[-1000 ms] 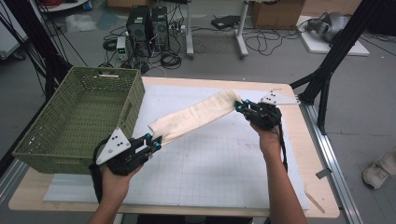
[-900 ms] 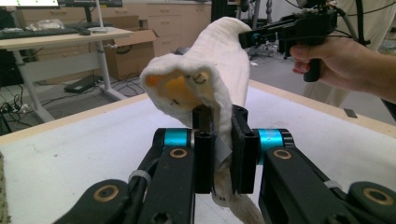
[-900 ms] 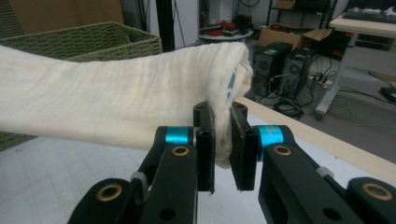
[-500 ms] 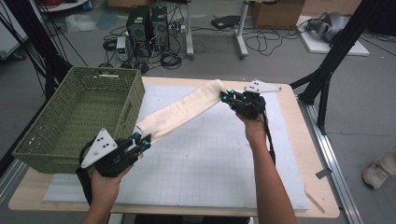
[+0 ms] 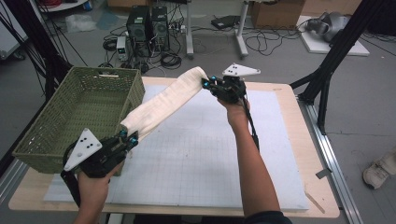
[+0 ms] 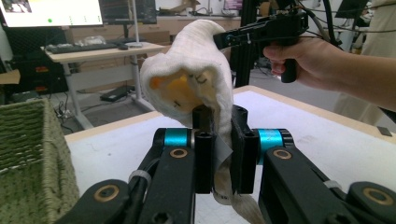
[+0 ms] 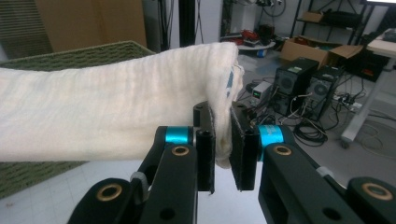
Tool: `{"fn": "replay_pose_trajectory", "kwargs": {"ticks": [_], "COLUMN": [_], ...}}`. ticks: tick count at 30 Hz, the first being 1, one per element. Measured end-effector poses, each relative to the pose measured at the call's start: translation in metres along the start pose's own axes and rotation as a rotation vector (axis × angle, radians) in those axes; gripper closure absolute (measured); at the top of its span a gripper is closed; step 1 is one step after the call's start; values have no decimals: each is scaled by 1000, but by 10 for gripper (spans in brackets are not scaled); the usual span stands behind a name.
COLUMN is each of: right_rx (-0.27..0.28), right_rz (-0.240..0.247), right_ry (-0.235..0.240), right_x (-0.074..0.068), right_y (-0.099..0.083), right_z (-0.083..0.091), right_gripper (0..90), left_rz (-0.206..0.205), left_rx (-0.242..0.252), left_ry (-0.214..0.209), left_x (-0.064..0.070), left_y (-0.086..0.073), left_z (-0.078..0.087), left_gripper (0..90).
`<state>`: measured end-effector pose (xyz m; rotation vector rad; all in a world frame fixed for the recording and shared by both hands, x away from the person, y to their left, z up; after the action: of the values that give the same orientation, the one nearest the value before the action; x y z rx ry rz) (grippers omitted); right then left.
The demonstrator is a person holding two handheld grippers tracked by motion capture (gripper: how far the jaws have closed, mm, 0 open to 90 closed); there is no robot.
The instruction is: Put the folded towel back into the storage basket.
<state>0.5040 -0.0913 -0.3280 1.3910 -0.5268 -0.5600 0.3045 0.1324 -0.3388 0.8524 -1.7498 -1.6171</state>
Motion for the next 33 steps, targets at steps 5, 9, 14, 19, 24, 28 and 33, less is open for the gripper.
{"fn": "replay_pose_trajectory", "kwargs": {"ticks": [5,9,14,19,24,28,33], "right_rx": [8,-4,-7,15,17,2,2], "right_rz": [12,14,19,33,34,43,51], "right_ry": [16,33,49,63,92,112,142], "right_x": [-7,-12,-19,-29,-43,-53,-64], "right_y": [8,12,22,31,41,47,57], "right_z": [-19,-33,-50,-69,-91,-114,-138], "right_gripper": [821,821,821,821,821,821,821], "left_rz": [3,11,16,25,32,32,24], "left_rx": [4,13,22,23,42,47,45], "left_ry": [31,50,70,106,146,173,215], "left_x": [-10,-18,-27,-40,-52,-60,-72], "left_y": [2,4,6,5,10,11,10], "left_z": [7,12,18,28,39,46,55], "left_gripper": [818,819,819,819,819,819,819]}}
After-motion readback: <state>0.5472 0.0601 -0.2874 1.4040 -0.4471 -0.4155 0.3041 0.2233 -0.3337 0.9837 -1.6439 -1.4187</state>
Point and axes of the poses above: each handheld gripper's, and its own axes: z roughly backward along the jaws, y roughly out of its top, x roughly to its right, the point moved 10 cm from there along -z, roughly forward along the jaws, and after that the axes turned 9 degrees about x, right-handed, at the moved point
